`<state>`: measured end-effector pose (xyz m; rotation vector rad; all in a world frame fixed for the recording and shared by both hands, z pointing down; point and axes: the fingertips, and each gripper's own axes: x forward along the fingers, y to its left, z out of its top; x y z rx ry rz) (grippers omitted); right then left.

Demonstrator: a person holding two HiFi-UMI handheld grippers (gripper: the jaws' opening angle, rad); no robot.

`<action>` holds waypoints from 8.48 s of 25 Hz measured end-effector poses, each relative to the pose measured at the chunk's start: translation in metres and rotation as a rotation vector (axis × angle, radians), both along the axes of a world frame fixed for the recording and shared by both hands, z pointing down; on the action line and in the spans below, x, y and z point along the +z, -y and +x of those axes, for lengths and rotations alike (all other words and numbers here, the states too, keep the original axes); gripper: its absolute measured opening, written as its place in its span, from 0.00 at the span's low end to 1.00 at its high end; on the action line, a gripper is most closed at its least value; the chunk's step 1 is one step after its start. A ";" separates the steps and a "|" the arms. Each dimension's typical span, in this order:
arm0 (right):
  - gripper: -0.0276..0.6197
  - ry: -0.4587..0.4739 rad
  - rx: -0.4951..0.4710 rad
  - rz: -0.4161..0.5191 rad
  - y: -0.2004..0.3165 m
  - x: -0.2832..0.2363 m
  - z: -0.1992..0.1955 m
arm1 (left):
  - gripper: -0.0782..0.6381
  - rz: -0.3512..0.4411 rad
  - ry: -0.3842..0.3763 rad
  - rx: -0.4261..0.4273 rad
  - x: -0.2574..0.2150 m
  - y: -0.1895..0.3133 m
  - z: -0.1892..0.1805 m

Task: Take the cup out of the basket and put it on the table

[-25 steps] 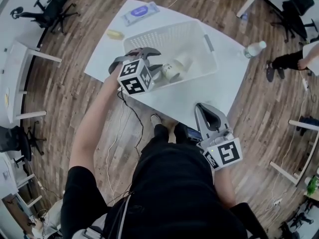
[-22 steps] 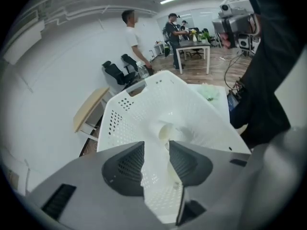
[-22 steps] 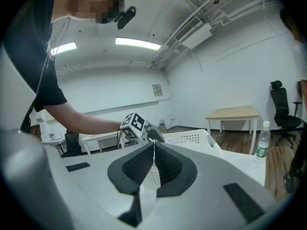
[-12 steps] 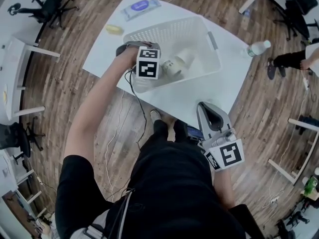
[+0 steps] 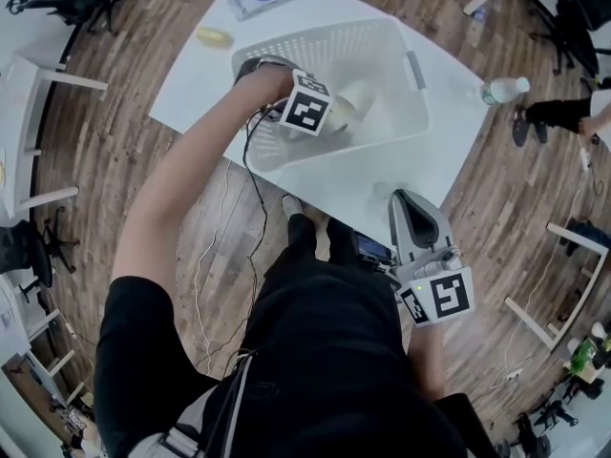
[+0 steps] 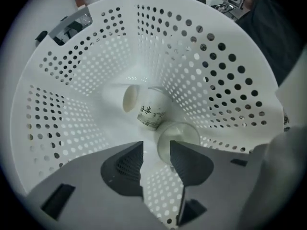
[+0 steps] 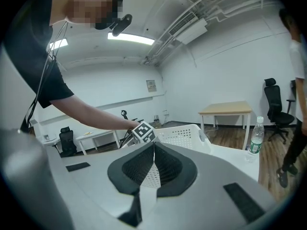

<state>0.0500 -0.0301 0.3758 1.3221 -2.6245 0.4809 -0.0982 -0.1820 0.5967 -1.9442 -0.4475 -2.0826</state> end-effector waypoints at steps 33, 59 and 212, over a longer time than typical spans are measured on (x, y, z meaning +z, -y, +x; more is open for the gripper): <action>0.08 0.011 0.017 0.019 0.003 -0.004 0.011 | 0.15 0.068 -0.040 -0.080 -0.049 0.015 0.010; 0.08 0.024 0.187 0.086 -0.006 -0.023 0.064 | 0.15 0.189 -0.304 0.094 -0.230 -0.129 0.076; 0.40 -0.681 -0.646 -0.836 0.179 0.227 -0.122 | 0.12 0.270 -1.374 -1.133 -0.195 -0.187 -0.052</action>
